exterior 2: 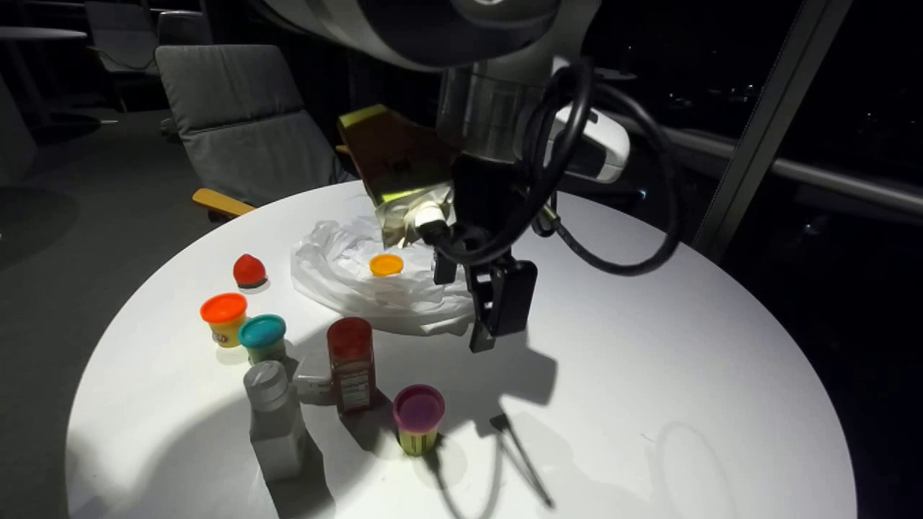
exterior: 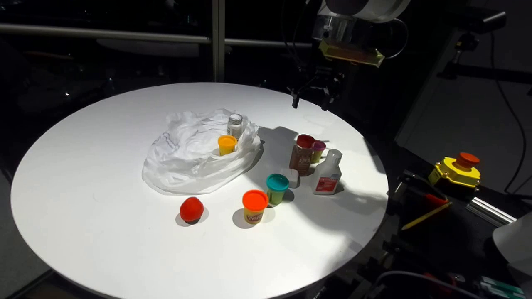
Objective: Pick up the bottles and small containers from the table and put them in the plastic bag.
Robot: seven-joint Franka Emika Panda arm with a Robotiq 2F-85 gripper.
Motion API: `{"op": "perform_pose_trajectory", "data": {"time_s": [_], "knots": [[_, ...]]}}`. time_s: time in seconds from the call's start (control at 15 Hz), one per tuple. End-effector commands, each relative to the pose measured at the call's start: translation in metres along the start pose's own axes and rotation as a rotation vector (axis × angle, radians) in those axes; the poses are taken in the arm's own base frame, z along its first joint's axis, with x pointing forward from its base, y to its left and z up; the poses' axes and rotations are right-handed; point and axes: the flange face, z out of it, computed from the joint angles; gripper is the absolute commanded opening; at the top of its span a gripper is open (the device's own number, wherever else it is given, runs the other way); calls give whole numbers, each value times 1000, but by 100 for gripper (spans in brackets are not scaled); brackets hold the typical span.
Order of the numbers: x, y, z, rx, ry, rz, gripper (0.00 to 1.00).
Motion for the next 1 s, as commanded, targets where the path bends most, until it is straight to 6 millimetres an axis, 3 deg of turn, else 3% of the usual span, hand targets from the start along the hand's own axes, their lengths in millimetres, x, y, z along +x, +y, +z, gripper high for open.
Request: {"op": "perform_pose_trajectory", "data": {"time_s": [0.0,0.27,0.93], "knots": [[2,10,21,-53,41,118,100],[-4,18,45,-131,6,189,100],[-23,13,86,-188,-73,182,100]]}}
